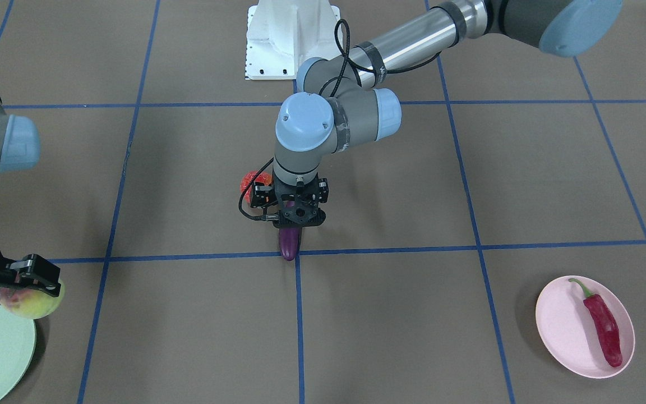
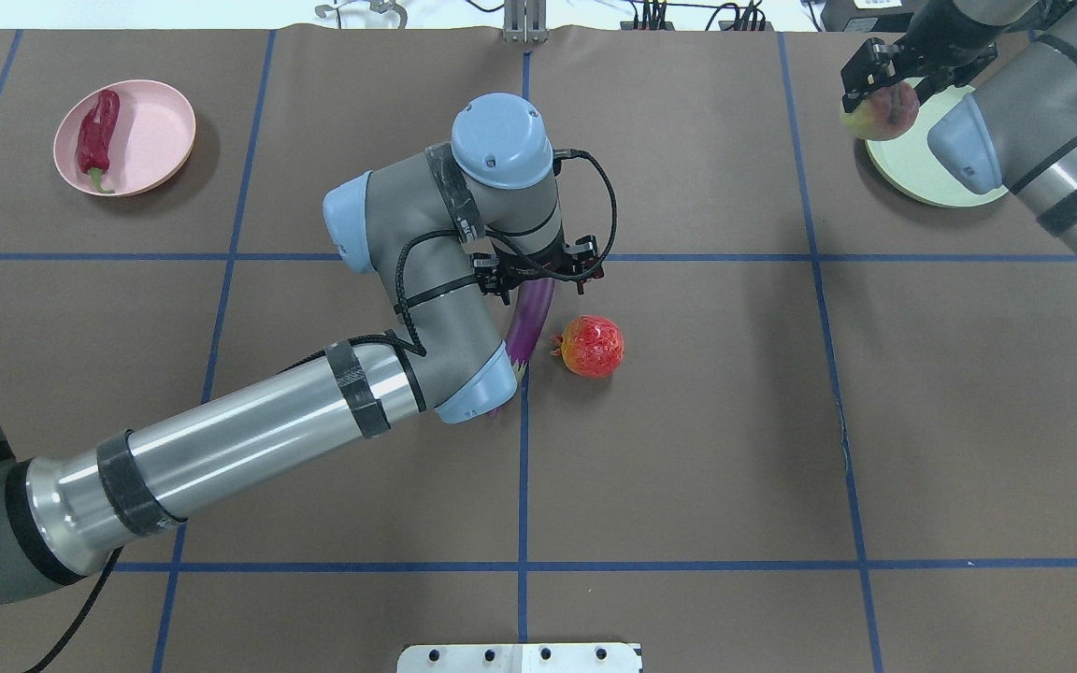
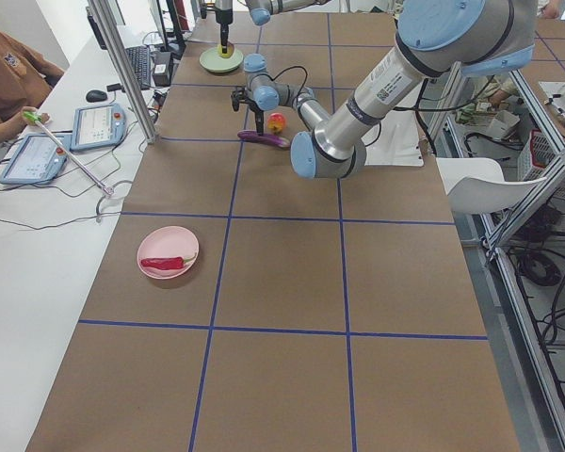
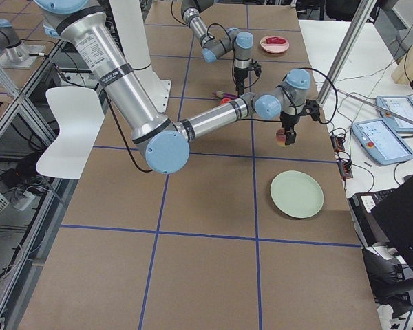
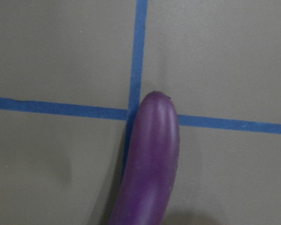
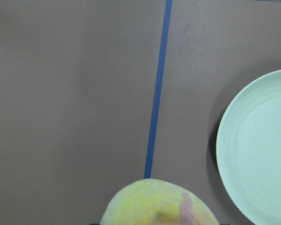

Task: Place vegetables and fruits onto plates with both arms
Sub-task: 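Grasp purple eggplant with left gripper while right lowers peach onto green plate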

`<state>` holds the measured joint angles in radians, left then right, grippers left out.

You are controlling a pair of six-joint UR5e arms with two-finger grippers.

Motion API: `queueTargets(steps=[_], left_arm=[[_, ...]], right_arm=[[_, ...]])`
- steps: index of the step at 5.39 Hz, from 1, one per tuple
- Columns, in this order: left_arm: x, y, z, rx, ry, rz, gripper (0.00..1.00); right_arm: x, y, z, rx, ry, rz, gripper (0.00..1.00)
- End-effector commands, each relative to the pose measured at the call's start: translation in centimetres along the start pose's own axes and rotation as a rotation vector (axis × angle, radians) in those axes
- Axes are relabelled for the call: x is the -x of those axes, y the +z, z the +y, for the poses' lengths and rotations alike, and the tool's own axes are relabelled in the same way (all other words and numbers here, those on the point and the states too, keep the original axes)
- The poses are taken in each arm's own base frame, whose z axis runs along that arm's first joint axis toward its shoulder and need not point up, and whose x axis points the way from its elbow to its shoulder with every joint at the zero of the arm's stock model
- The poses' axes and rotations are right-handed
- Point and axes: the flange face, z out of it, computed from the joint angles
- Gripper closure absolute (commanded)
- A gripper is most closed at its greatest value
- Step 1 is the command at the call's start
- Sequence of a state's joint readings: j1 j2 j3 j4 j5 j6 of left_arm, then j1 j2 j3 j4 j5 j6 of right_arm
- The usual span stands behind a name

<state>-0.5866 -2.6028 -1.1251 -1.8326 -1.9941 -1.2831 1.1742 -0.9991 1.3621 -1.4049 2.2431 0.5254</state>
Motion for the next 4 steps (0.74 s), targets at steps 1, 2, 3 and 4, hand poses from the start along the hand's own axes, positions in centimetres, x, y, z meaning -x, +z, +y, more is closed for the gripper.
queueTargets(steps=[1, 2, 3, 4], left_arm=[[0.5, 0.8, -1.1, -0.053, -0.001, -0.03, 0.02], [1.2, 1.5, -1.9, -0.068, 0.0, -0.03, 0.03], [1.2, 2.0, -1.7, -0.061, 0.0, -0.035, 0.07], [1.2, 2.4, -1.5, -0.058, -0.002, -0.039, 0.13]], right_arm=[[-4.2, -0.1, -0.8, 0.012, -0.034, 0.014, 1.0], [-5.8, 0.1, -1.1, 0.019, -0.044, 0.024, 1.0], [-7.0, 0.0, -1.3, 0.024, -0.047, 0.022, 1.0], [-8.9, 0.0, -1.5, 0.036, -0.062, 0.014, 1.0]])
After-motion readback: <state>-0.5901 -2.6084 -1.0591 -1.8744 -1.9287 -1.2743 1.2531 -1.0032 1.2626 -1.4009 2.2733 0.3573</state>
